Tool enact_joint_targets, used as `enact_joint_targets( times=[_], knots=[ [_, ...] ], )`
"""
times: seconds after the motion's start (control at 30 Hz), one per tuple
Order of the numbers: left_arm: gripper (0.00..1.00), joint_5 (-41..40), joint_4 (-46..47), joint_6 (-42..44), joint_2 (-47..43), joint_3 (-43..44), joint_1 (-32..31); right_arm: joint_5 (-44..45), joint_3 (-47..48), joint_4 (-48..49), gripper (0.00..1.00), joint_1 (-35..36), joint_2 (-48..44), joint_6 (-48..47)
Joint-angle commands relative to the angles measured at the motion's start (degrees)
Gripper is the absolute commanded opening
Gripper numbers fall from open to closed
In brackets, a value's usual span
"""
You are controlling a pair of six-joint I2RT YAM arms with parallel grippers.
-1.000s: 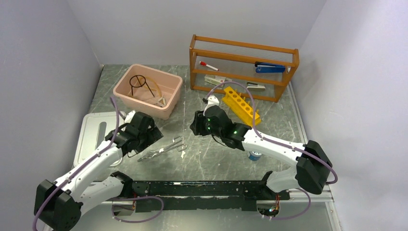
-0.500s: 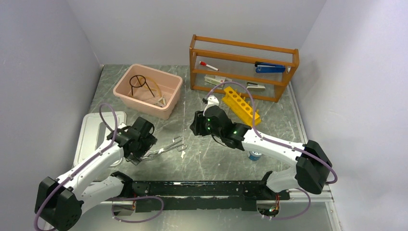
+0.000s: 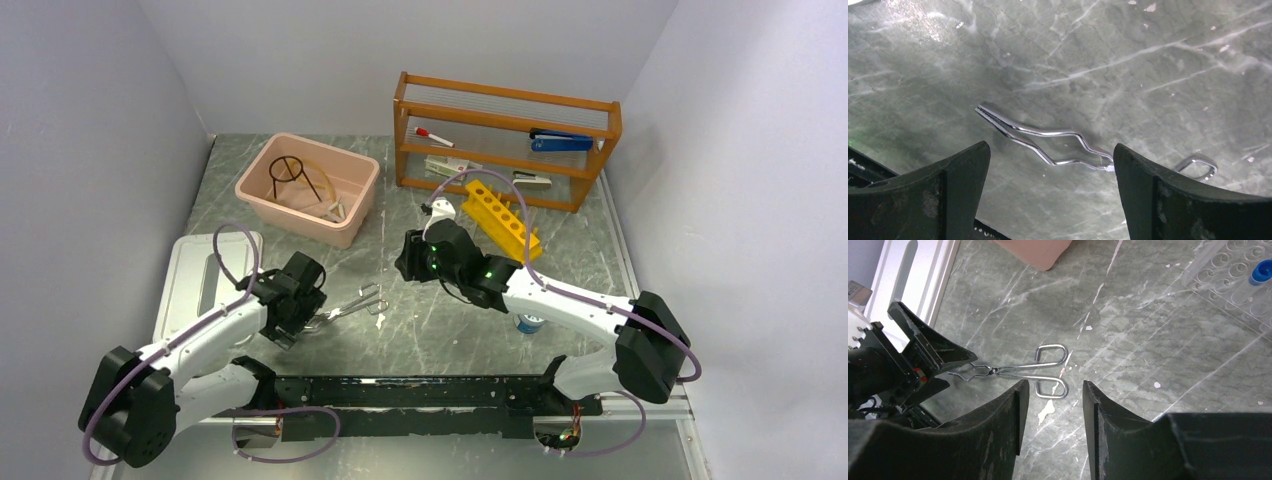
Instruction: Organize the chemistry lab equipment
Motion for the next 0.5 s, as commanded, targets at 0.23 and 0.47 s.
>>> enact_joint_targets(
  times=[0.23,0.47],
  knots=[
    [0.78,-8.35,7.98,2.29,2.29,-2.7,0.42,1.37,2.21,-1.12,0.47,-0.37,0.02,0.03],
    [0.54,-5.29,12.96,8.21,5.21,-3.37,1.56,0.99,2.43,-0.85,0.46,-0.39,0.44,0.31]
  ],
)
